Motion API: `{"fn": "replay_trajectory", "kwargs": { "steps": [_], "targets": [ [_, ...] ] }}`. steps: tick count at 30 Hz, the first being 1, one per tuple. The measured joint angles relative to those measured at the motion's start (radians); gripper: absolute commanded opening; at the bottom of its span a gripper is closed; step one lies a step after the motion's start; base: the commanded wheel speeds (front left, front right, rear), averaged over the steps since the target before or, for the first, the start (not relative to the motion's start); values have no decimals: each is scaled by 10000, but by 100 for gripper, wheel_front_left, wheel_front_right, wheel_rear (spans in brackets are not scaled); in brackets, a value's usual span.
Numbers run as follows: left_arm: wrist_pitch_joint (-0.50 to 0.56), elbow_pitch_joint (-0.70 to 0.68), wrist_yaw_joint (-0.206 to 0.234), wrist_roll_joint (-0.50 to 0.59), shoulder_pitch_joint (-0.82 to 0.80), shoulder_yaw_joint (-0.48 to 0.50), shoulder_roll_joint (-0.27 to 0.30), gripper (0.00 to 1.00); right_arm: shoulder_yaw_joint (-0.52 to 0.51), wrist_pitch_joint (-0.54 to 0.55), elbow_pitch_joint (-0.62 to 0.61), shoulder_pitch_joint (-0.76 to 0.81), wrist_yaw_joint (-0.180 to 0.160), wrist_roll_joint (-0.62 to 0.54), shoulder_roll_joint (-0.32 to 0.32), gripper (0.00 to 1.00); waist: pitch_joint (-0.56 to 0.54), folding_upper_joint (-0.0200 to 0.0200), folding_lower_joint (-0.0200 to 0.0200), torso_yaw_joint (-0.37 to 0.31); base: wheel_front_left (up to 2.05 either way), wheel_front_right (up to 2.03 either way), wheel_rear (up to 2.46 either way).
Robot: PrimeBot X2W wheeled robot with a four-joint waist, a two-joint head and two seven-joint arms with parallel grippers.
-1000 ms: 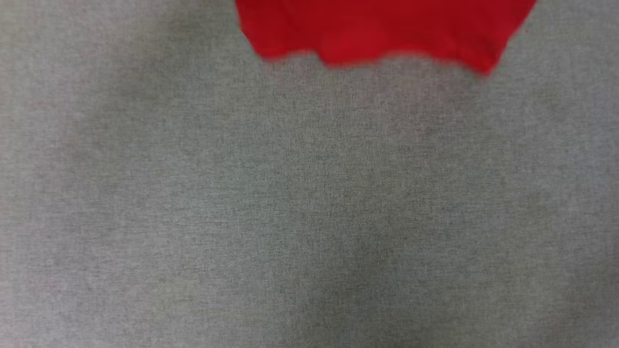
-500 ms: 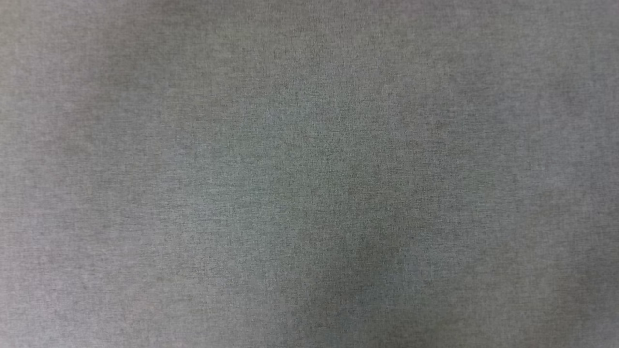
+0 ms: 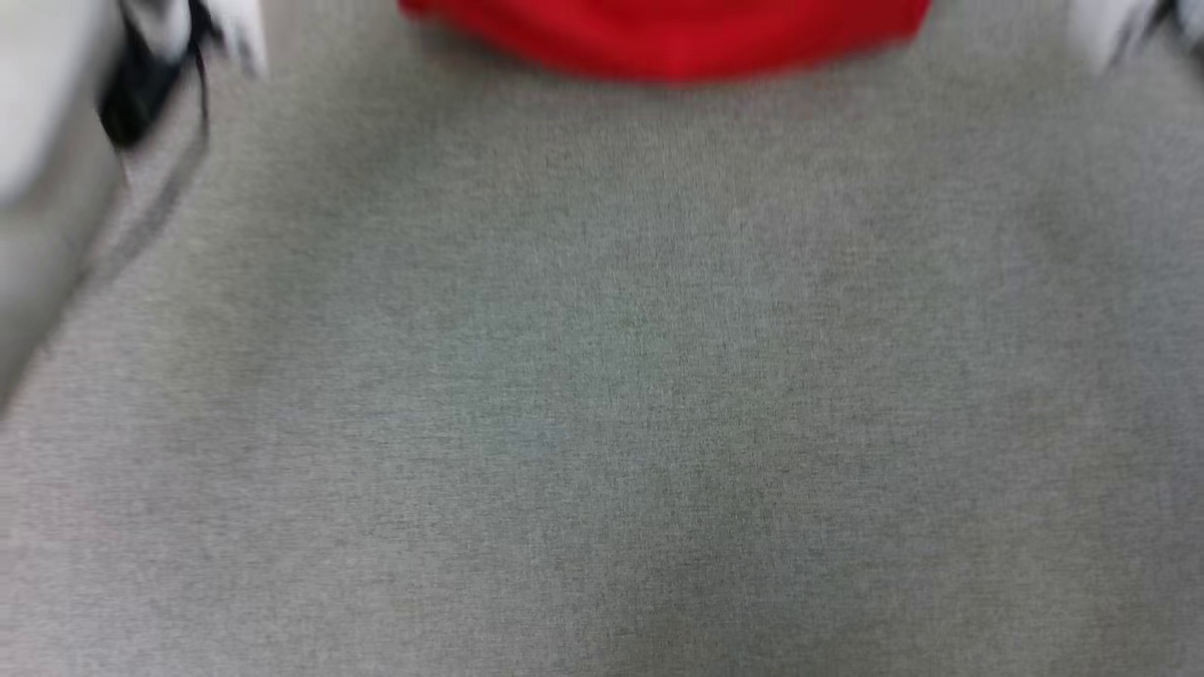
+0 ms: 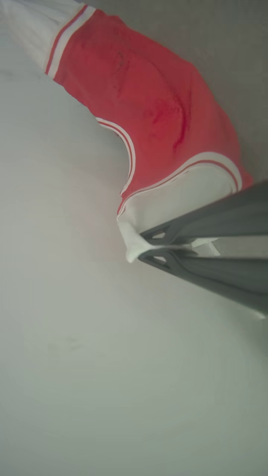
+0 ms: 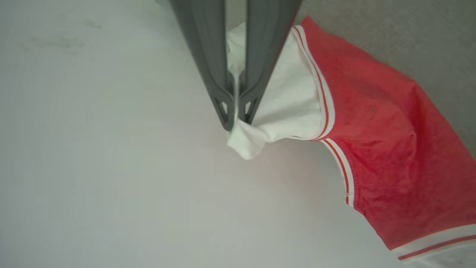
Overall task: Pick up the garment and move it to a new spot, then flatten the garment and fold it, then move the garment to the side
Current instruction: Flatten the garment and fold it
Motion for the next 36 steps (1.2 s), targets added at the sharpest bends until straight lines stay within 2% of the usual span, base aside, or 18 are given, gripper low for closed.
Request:
{"fn": "replay_trajectory", "kwargs": {
  "steps": [5,9,15,19,25,32,36],
  "targets": [
    [-205,-963,550,-500,2522,-228,723,0,602,-336,-723,1992,0,681,-497,0,-629,0,-1,47,0,0,0],
    [-330,-2075,1210,-1143,4527,-265,1402,0,825,-508,-1294,3492,0,1064,-930,0,-1147,0,-1,38,0,0,0],
    [-282,-3967,2153,-2174,7238,-418,2589,0,696,-667,-1856,5771,0,1661,-1486,0,-1930,0,-2,-42,0,0,0],
    [-240,-4953,2945,-2535,8586,-616,3350,0,186,-581,-2243,7226,0,1962,-1737,0,-2436,0,-2,-103,0,0,0],
    [-301,-6021,3804,-3246,10313,-842,3902,0,-685,-313,-2941,9659,0,1950,-2113,0,-3111,0,-3,-138,0,0,0],
    [-470,-6738,4489,-3741,11750,-1147,4217,0,-2190,33,-3777,12556,0,1735,-2161,0,-3615,0,-3,-47,0,0,0],
    [-554,-7041,4707,-3839,12133,-1198,4326,0,-2932,552,-4495,13982,0,1478,-1964,0,-3661,0,-3,43,0,0,0]
  ]
}}
